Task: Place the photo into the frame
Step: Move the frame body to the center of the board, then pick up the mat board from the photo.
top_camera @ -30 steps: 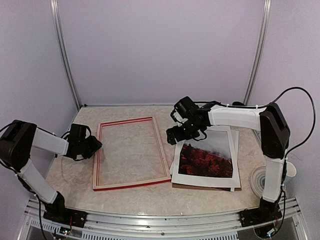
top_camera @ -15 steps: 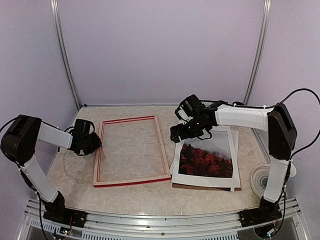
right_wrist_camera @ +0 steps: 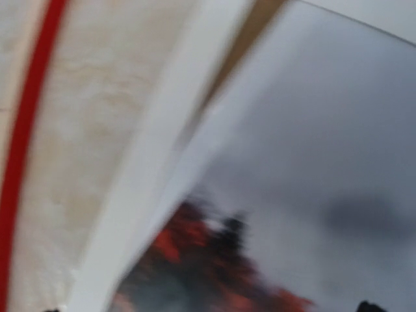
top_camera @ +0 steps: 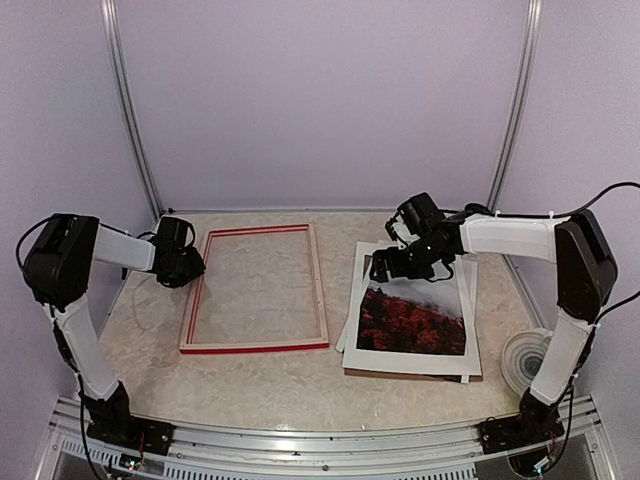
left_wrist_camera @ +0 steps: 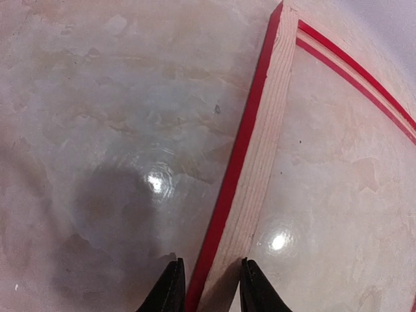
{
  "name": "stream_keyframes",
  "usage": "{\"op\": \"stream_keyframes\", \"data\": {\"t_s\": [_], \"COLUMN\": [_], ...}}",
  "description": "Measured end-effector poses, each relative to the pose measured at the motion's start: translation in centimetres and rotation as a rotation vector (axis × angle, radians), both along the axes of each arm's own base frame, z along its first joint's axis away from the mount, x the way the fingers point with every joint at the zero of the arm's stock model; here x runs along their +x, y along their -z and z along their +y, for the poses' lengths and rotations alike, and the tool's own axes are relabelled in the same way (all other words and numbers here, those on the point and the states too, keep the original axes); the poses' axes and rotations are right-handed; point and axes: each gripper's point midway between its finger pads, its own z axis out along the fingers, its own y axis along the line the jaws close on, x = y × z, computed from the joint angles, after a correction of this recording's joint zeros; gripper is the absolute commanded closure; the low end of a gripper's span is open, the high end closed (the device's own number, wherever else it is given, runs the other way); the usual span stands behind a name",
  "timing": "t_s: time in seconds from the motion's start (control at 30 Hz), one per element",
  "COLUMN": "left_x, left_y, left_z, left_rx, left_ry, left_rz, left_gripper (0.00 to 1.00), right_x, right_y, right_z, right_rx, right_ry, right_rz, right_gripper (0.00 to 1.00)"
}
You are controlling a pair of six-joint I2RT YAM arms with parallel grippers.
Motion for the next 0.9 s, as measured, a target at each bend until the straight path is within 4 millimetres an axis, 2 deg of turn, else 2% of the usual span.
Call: {"op": "stream_keyframes", "data": {"t_s": [0.17, 0.27, 0.37, 0.47, 0.63, 0.77, 0.9], "left_x": [1.1, 1.7, 2.2, 2.3, 2.2, 2.1, 1.9], "left_y": [-0.8, -1.3, -1.7, -1.8, -2.1, -3.8, -6.3], "left_z": [2.7, 4.1, 4.8, 4.5, 2.7, -0.9, -5.4], "left_rx": [0.039, 0.046, 0.054, 0.049, 0.039, 0.019, -0.021], "left_ry": [-0.052, -0.077, -0.086, -0.076, -0.031, 0.054, 0.166], "left_rz": [-0.009, -0.018, -0.024, -0.026, -0.034, -0.071, -0.134], "left_gripper": [0.69, 0.64, 0.61, 0.51, 0.38, 0.33, 0.28], "right_x": [0.3, 0.5, 0.4, 0.2, -0.5, -1.0, -2.0], "right_y": [0.6, 0.9, 0.9, 0.8, 0.9, 1.6, 2.2], "right_z": [-3.4, -5.1, -6.4, -7.9, -11.1, -13.0, -13.7], "right_rx": [0.031, 0.045, 0.055, 0.07, 0.097, 0.108, 0.112], "right_ry": [0.094, 0.144, 0.184, 0.228, 0.312, 0.368, 0.389], "right_rz": [0.029, 0.039, 0.043, 0.04, 0.05, 0.069, 0.092], "right_gripper": [0.01, 0.01, 0.01, 0.01, 0.01, 0.01, 0.01]}}
